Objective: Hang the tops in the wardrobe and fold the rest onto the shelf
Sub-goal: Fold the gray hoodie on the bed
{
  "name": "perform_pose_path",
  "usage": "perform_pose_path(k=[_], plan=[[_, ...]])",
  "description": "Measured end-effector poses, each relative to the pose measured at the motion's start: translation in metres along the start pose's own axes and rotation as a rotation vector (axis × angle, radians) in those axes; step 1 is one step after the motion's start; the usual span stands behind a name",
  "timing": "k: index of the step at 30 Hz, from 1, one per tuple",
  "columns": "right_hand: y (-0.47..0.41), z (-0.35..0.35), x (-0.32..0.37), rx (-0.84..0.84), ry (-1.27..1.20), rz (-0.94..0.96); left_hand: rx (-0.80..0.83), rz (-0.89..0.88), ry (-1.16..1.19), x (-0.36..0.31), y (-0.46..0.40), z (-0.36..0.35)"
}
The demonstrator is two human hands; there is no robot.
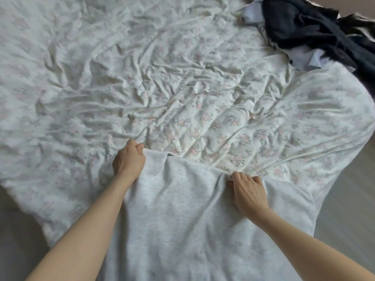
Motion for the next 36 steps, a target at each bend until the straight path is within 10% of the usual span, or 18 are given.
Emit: perform_pose_path(k=[9,15,21,36], plan=[[0.024,0.023,-0.013,-0.126,-0.080,-0.080,0.087,0.427,0.155,0.082,-0.008,0.006],[0.052,0.022,-0.055,-0.178,-0.216,-0.153,-0.117,0.008,-0.099,0.010,0.030,0.011],[0.107,-0.003,-0.124,-0.167,-0.426,-0.481,0.108,-0.454,-0.275,-0.078,0.126,-0.074],[0.104,-0.039,-0.211,-0.282,-0.970,-0.739,0.193,-0.653,-0.501,-0.159,0.154,-0.143]])
Point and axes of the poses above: each hand's wrist, its own y-axis away from the middle knuckle, its own z-axis out of the back of the hand, x = y × z, the point moved 9 cm from there along -y, towards the middle knuckle, and after that the axes turned 12 degrees about z, right-handed, at the moved point
